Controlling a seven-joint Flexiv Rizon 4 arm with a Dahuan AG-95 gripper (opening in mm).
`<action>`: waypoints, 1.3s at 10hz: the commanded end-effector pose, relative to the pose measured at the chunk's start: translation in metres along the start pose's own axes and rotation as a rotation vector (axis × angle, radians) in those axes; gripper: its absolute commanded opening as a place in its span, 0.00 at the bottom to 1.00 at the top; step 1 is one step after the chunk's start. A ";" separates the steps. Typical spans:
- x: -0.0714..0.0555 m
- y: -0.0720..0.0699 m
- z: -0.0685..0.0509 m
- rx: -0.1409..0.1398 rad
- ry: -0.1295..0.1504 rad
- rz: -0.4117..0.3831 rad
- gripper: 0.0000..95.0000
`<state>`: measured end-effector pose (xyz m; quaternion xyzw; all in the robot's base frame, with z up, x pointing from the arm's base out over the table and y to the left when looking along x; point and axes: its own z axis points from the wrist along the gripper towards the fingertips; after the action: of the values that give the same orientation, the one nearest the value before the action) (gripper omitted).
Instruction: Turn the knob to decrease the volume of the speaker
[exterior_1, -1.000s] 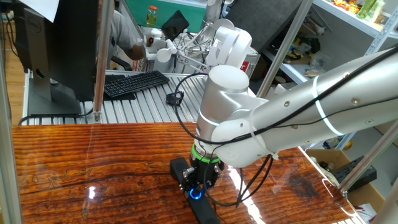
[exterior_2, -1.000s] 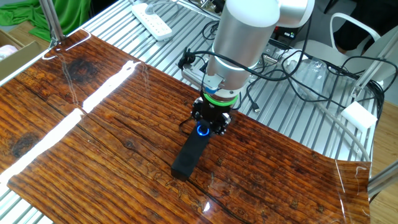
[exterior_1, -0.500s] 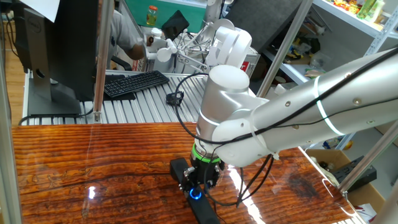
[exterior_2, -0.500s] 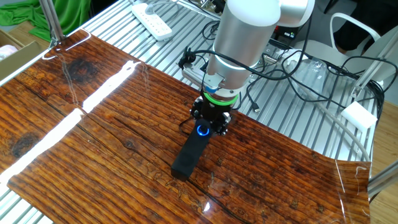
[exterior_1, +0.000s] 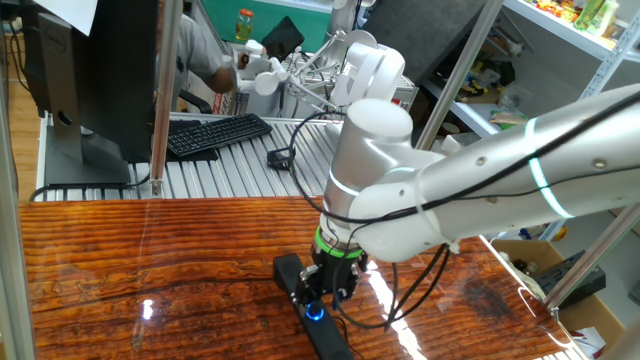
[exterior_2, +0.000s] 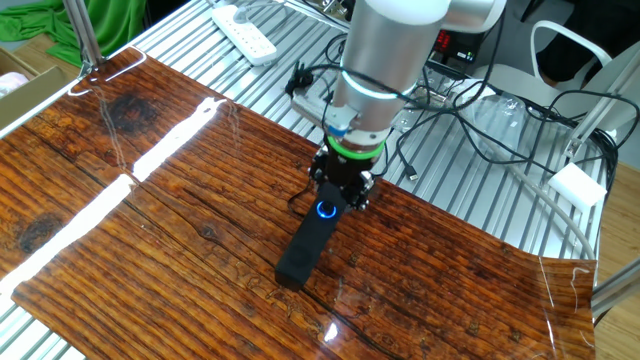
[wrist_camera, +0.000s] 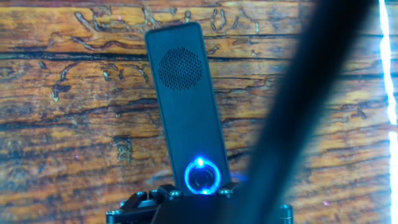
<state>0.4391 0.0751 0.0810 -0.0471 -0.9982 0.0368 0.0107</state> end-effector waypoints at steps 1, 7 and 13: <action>0.002 -0.001 -0.007 0.006 0.005 -0.006 0.60; 0.009 -0.008 -0.030 -0.004 0.021 -0.007 0.40; 0.014 -0.020 -0.051 -0.009 0.022 -0.015 0.40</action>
<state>0.4236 0.0601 0.1364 -0.0371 -0.9986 0.0313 0.0223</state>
